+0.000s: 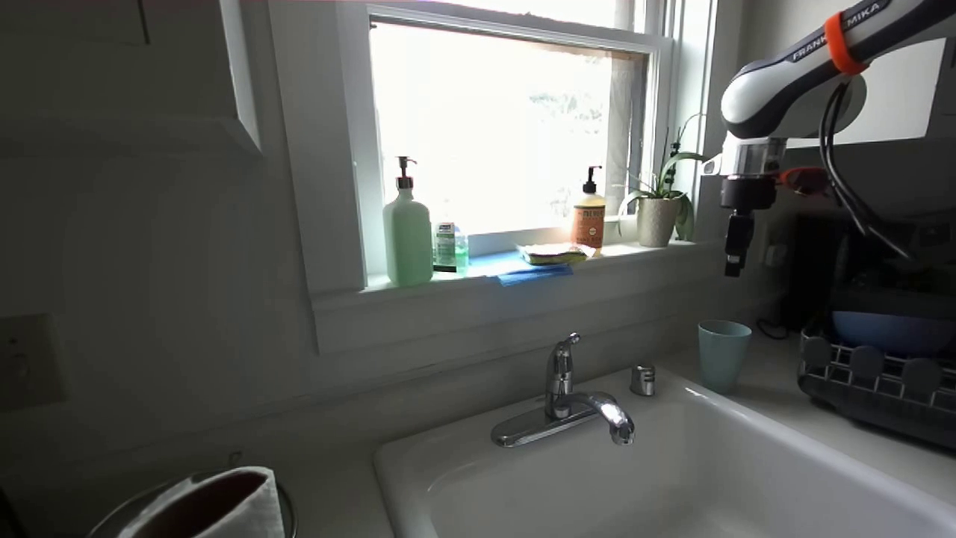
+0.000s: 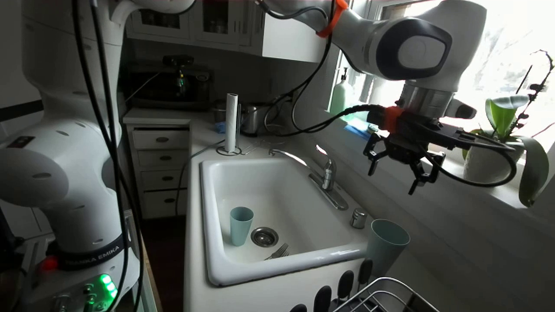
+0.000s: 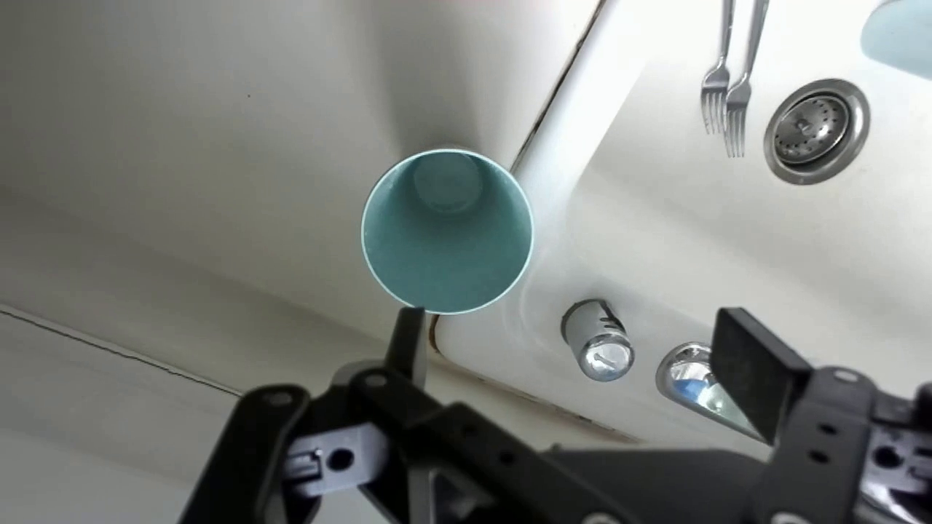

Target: Move the faucet head to the left, pick up the cup on the right and pour its contents into the cup in the sink

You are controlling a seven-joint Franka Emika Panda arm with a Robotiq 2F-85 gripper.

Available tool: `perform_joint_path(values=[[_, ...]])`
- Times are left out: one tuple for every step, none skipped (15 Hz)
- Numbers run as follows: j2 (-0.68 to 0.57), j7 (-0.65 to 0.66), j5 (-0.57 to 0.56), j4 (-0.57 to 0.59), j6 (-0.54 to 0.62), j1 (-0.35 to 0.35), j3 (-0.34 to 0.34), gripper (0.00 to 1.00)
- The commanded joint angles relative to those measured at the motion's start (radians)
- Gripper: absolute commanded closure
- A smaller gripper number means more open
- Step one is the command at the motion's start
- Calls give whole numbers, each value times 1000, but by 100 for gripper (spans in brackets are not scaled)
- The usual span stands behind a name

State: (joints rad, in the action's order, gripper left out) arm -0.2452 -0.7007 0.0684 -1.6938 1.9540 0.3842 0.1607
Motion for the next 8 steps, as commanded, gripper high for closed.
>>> perform_joint_path(values=[[114,70,-63,-120,1,-46,22,0],[132,75,-74,-140,-8,-53,22,0],[151,85,-85,-159,-10,-62,22,0],[167,91,-96,-180,-1,-69,22,0],[97,58,-58,-99,-7,-58,26,0],[114,65,-66,-119,-7,-66,27,0],[126,68,-70,-133,-7,-71,27,0],[133,69,-71,-141,-7,-73,28,0]])
